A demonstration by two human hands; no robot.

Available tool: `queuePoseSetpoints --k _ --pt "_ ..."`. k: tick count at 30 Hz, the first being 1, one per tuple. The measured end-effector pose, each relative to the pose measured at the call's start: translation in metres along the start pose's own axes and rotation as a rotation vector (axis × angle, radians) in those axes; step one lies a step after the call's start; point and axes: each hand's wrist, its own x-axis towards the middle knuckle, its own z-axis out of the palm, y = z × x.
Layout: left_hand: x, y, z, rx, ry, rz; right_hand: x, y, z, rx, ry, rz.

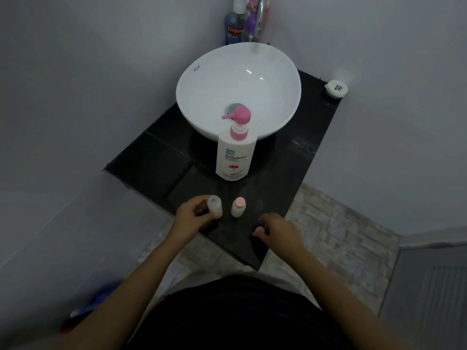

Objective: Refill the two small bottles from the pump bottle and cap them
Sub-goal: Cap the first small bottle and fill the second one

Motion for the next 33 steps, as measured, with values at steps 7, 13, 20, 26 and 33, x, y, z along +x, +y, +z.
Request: queuePoseSetpoints --k 7,13,20,26,33 --pt "-0.012 0.027 -0.016 -0.17 0.07 0.013 0.006 -0.002 0.007 -0.11 -0.079 0.009" --pt "-0.027 0.051 -0.022 -0.248 0.026 0.024 0.007 -0.006 -0.009 0.101 0.01 0.091" --pt "-0.034 0.081 -0.021 -0.333 -0.044 0.082 -0.017 -0.048 -0.1 0.822 0.228 -0.038" --pt "-0.034 0.101 -0.017 -0.296 -0.114 0.14 -0.035 -0.078 -0.136 0.956 0.233 -0.249" --pt "-0.04 0.121 -0.014 -0.21 -0.152 0.199 -0.042 -0.073 -0.138 0.804 0.231 -0.293"
